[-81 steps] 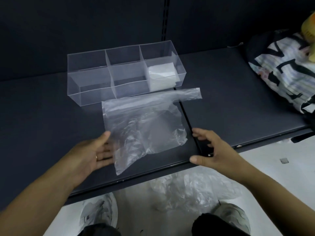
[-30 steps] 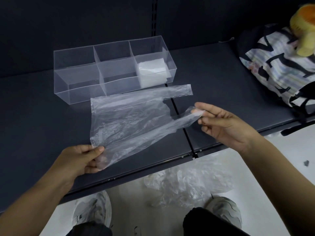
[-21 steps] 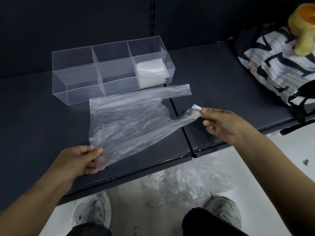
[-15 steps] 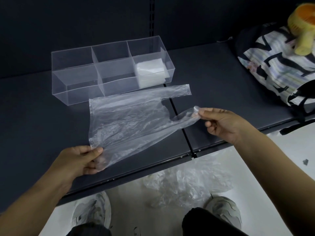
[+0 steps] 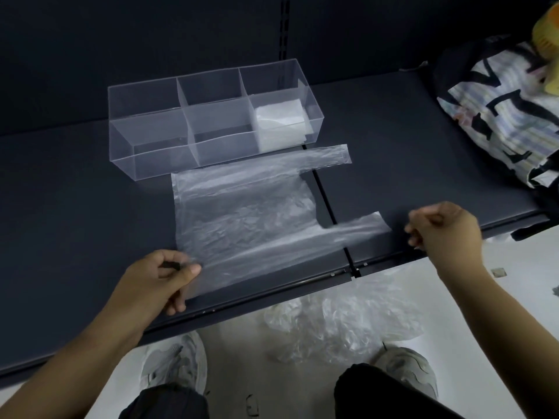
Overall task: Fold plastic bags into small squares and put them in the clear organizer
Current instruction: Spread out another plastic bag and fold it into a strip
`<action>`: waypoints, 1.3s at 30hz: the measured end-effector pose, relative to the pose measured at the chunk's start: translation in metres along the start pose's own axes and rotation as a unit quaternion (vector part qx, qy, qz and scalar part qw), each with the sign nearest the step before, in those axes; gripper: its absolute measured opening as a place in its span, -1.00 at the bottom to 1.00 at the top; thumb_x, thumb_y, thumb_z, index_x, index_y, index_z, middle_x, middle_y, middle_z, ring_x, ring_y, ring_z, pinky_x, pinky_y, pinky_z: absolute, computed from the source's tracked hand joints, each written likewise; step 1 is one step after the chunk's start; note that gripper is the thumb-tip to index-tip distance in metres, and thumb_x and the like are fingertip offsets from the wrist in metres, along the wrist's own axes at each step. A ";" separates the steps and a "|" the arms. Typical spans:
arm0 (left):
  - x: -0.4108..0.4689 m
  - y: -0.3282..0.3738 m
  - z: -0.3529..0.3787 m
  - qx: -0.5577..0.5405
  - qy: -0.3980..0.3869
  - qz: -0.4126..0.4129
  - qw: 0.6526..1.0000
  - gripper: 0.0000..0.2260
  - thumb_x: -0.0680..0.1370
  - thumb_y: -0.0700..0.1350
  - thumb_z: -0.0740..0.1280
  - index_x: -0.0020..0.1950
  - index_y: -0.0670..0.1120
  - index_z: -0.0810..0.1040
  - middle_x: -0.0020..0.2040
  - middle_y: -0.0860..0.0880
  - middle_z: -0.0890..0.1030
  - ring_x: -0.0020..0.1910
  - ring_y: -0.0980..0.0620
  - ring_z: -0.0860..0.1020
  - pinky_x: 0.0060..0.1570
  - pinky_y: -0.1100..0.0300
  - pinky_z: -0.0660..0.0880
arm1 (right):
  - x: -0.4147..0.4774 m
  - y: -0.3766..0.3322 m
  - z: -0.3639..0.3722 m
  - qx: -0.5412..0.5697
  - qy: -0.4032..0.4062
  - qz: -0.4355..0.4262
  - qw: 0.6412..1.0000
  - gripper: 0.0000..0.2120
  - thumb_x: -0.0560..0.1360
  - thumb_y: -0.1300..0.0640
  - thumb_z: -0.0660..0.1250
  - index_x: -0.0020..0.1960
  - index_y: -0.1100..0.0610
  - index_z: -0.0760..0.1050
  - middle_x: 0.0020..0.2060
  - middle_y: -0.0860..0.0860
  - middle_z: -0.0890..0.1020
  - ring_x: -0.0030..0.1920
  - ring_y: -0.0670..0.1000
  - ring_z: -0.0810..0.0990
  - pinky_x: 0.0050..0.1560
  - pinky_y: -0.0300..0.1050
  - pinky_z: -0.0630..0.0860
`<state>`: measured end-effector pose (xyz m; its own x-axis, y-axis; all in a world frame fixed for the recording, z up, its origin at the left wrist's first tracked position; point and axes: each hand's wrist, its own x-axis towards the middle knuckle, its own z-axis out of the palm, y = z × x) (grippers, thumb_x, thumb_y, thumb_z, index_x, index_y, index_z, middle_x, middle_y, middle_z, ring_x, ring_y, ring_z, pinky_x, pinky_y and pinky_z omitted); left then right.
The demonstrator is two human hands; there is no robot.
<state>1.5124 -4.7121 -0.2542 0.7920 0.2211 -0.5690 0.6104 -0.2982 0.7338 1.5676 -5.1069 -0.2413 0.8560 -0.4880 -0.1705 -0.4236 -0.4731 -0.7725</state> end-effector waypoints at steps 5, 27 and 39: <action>-0.004 0.013 -0.008 0.287 0.178 0.178 0.924 -0.58 0.40 0.21 0.38 0.00 -0.10 0.44 -0.30 0.02 0.53 -0.33 0.04 0.56 -0.36 0.19 0.39 | -0.044 -0.039 0.029 -0.134 0.030 -0.218 0.966 -0.88 0.51 0.26 0.30 0.00 0.10 0.54 -0.04 0.00 0.49 -0.09 0.02 0.54 -0.08 -0.24 0.39; 0.001 -0.026 0.022 0.535 0.022 0.438 0.722 -0.30 0.60 0.31 -0.09 0.52 -0.19 0.21 0.54 -0.15 0.17 0.53 -0.11 0.14 0.44 -0.16 0.10 | 0.013 0.001 0.062 -0.403 -0.033 -0.271 0.874 -0.22 0.51 -0.27 -0.21 0.56 0.20 0.06 0.54 0.18 0.08 0.55 0.16 0.02 0.52 0.13 -0.09; -0.028 -0.053 0.032 0.451 0.091 0.615 0.640 -0.76 0.58 -0.11 0.30 0.22 -0.08 0.63 0.30 -0.12 0.54 0.35 -0.14 0.44 0.31 -0.12 0.36 | -0.134 -0.027 0.121 -0.223 -0.318 -0.526 0.757 -0.38 0.45 -0.04 0.41 0.41 0.22 0.39 0.42 0.12 0.39 0.43 0.08 0.35 0.44 0.08 0.27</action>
<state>1.4579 -4.7325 -0.2893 0.7075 -0.6161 0.3461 -0.6637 -0.7475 0.0261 1.5003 -4.9397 -0.2718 0.6983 0.7153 0.0262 0.6549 -0.6237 -0.4268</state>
